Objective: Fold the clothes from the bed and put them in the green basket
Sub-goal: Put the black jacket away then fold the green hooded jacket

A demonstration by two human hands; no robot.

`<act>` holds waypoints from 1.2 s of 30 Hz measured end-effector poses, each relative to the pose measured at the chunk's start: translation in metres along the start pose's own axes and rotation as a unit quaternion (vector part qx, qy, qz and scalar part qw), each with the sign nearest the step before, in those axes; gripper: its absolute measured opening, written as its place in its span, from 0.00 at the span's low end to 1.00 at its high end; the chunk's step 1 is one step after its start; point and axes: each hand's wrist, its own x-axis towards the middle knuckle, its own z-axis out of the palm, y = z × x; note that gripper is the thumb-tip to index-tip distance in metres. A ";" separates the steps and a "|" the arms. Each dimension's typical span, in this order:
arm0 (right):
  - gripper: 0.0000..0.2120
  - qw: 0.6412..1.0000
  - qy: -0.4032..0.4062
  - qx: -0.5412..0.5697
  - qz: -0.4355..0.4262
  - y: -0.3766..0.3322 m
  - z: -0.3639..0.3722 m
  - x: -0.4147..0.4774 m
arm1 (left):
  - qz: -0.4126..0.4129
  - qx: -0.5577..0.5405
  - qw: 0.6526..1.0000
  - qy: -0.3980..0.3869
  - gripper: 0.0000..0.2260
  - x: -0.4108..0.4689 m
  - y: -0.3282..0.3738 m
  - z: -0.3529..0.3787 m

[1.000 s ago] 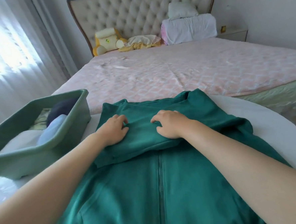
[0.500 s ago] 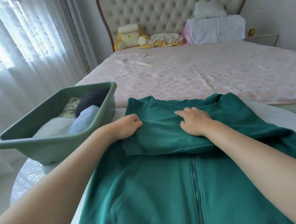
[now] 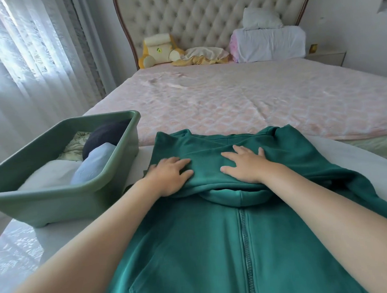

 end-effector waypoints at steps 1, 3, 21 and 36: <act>0.32 1.000 0.005 -0.009 0.003 0.000 0.000 -0.001 | -0.020 0.007 0.999 -0.046 0.27 -0.001 -0.005 0.005; 0.34 1.000 0.009 -0.015 0.017 0.002 0.000 -0.002 | -0.062 0.016 0.995 -0.073 0.28 -0.003 -0.017 0.011; 0.27 0.996 -0.031 -0.019 -0.087 -0.059 0.020 -0.032 | -0.217 -0.179 0.958 0.062 0.20 -0.007 -0.024 -0.006; 0.33 0.948 0.015 0.310 -0.072 -0.035 -0.012 -0.045 | -0.025 -0.296 0.954 0.039 0.19 -0.010 0.043 -0.079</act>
